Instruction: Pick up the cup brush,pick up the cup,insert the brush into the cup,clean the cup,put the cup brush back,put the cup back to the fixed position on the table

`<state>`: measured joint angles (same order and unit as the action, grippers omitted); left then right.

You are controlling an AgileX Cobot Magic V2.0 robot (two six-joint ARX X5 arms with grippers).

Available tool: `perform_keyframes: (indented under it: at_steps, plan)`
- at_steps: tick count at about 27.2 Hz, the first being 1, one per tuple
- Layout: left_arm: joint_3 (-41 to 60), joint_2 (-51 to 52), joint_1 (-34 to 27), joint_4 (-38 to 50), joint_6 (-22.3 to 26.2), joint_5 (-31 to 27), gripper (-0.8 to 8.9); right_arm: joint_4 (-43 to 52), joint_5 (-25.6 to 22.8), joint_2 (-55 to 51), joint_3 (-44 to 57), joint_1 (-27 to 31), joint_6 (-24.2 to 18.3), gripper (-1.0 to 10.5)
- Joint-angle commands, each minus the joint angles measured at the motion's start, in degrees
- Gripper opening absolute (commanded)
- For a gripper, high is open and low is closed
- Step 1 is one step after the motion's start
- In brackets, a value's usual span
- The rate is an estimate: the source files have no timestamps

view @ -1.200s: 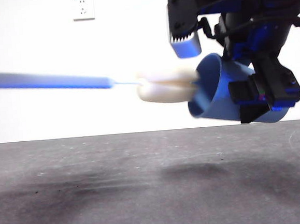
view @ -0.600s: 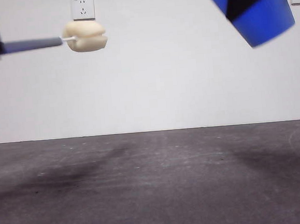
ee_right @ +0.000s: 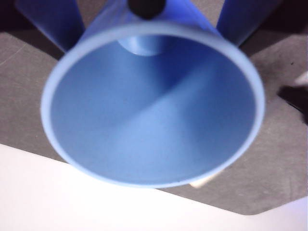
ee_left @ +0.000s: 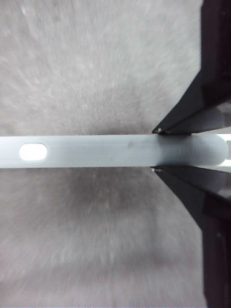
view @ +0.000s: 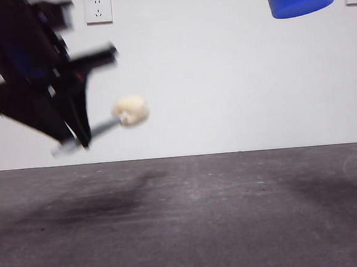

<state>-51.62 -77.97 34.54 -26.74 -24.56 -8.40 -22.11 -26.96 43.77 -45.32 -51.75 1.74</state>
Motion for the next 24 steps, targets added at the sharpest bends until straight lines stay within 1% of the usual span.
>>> perform_keyframes:
  at_steps: [1, 5, 9, 12, 17, 21, 23, 24]
  plan:
    - [0.6, -4.7, -0.1, 2.5, -1.9, 0.0, -0.09, 0.6, 0.0, -0.2, -0.3, -0.1, 1.5, -0.2]
    - [0.6, -9.9, -0.2, 6.1, -2.1, -0.2, -0.09, 0.6, 0.1, -0.2, -0.3, -0.1, 1.7, -0.2]
    - [0.6, -13.6, -0.2, 9.1, -2.6, -0.2, -0.09, 0.6, 0.1, -0.2, -0.3, -0.1, 3.4, -0.2]
    - [0.6, -15.8, -0.4, 10.4, -2.9, -0.5, -0.09, 0.6, 0.1, -0.2, -0.3, -0.1, 3.4, -0.2]
    - [0.6, -18.4, -0.8, 10.8, -3.0, -0.4, -0.09, 0.6, 0.1, -0.2, -0.3, -0.1, 4.0, -0.2]
    - [0.6, -19.8, -0.8, 10.2, -4.4, -0.2, -0.09, 0.6, 0.0, -0.2, -0.3, -0.1, 4.4, -0.2]
    - [0.6, -19.9, -0.8, 10.4, -4.7, -0.1, 0.12, 0.6, 0.0, -0.1, -0.3, -0.1, 4.4, -0.2]
    - [0.6, -19.9, -0.8, 10.5, -5.0, 0.0, 0.40, 0.6, 0.0, 0.0, -0.3, -0.1, 4.5, -0.2]
